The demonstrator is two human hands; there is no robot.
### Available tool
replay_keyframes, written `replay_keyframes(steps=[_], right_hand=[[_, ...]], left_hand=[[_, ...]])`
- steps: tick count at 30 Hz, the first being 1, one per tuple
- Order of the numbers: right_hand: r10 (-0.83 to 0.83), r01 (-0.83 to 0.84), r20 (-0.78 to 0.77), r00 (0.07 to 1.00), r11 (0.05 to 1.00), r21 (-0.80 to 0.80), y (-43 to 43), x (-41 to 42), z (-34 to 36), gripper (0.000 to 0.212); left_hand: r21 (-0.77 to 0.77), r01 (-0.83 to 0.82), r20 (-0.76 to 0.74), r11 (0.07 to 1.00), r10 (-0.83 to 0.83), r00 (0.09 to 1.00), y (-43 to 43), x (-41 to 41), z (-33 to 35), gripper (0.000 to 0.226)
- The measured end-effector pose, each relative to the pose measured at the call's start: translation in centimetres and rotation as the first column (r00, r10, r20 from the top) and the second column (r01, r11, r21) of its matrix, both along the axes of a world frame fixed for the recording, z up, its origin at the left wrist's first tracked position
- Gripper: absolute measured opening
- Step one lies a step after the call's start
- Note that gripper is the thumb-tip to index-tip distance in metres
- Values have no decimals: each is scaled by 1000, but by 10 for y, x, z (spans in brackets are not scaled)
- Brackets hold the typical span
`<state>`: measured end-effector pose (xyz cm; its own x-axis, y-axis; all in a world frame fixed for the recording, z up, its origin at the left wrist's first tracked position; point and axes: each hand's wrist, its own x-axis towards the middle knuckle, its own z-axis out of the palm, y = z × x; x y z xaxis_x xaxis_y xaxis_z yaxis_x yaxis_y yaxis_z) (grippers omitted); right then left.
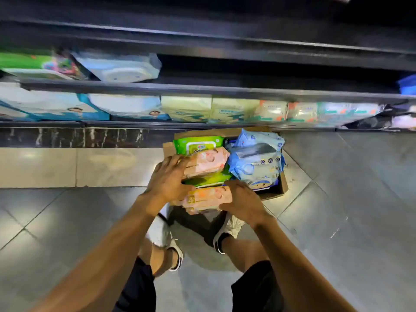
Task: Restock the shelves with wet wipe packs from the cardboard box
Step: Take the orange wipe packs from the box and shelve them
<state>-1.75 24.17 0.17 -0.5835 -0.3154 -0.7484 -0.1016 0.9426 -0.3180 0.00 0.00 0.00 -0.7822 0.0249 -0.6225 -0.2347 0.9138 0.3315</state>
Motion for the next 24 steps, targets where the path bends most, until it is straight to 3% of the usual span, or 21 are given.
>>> replay_keyframes(steps=[3, 8, 12, 16, 17, 20, 24], right_hand=[[80, -80, -24, 997, 996, -26, -6, 5, -39, 59], [378, -380, -52, 924, 924, -39, -14, 7, -96, 50], [485, -482, 22, 874, 872, -84, -19, -8, -121, 56], [586, -572, 57, 808, 805, -159, -27, -27, -130, 67], [597, -578, 86, 797, 797, -176, -25, -27, -134, 70], [566, -549, 61, 822, 816, -179, -17, -20, -155, 80], [636, -633, -19, 772, 765, -116, -25, -1, -164, 103]], left_hand=[[-33, 101, -58, 994, -102, 993, 9, -21, -34, 98], [46, 249, 16, 967, -250, 968, 17, -53, -82, 105], [113, 327, 72, 938, -336, 939, 9, -79, -104, 110], [318, 218, 87, 923, -258, 962, -2, -87, -129, 104], [311, 240, 48, 920, -267, 963, 0, -85, -132, 102], [178, 331, -45, 927, -329, 943, 0, -85, -133, 82], [291, 349, -82, 891, -340, 937, -2, -101, -117, 53]])
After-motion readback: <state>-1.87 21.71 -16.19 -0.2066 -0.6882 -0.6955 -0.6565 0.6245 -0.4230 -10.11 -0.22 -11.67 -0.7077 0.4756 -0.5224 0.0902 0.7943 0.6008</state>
